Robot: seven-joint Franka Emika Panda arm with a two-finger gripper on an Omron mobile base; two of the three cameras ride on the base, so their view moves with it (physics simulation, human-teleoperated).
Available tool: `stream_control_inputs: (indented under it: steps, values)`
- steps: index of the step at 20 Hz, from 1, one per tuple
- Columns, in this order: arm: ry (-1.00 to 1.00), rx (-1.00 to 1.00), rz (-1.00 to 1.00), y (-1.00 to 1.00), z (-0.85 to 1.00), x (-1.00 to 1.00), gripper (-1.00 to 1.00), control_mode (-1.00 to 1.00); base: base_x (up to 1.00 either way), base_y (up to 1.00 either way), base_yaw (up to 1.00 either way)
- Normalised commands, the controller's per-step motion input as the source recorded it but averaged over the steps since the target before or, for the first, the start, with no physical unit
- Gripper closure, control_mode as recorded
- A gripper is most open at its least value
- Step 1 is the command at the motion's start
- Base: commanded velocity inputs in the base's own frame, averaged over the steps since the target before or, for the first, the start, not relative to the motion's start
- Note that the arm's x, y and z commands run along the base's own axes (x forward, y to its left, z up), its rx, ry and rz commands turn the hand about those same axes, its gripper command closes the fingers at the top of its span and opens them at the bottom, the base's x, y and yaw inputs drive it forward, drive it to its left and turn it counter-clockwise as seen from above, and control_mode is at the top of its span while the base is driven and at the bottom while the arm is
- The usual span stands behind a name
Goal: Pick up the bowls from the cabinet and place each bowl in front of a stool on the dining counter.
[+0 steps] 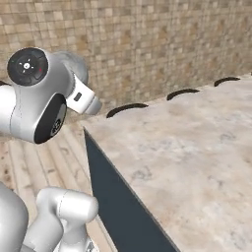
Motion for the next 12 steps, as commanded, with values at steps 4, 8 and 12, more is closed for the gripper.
stream_control_inputs:
  steps: [4,8,12]
  values:
    - [0.00,0.00,0.00,0.00,0.00,0.00,1.00,1.00,0.89,1.00,-0.41]
    - [0.00,0.00,0.00,0.00,0.00,0.00,1.00,1.00,0.73,1.00,-0.42]
    - [0.00,0.00,0.00,0.00,0.00,0.00,1.00,1.00,0.50,1.00,-0.45]
